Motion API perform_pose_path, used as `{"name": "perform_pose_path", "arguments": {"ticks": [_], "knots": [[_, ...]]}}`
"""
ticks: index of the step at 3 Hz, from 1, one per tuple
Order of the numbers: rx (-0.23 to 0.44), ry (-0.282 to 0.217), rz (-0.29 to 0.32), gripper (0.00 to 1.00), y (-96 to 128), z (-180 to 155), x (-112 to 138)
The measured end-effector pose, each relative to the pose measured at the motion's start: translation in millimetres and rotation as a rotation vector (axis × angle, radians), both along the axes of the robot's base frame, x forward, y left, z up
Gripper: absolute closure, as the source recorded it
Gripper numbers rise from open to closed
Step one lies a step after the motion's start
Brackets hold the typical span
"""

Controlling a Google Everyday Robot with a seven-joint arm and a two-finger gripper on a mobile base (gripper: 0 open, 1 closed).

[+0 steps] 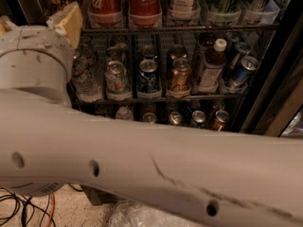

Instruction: Pick orange can from middle shelf of fridge

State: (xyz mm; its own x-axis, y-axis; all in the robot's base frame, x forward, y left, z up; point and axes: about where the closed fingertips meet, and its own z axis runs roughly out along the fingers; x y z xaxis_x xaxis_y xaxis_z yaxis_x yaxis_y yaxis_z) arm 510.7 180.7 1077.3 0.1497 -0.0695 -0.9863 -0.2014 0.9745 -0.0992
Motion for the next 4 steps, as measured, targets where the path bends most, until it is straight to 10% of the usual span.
{"name": "perform_pose_path", "arguments": {"ticks": [4], "knots": [[0.005, -0.022, 0.018, 0.29, 1.9, 1.7, 47.9]]}}
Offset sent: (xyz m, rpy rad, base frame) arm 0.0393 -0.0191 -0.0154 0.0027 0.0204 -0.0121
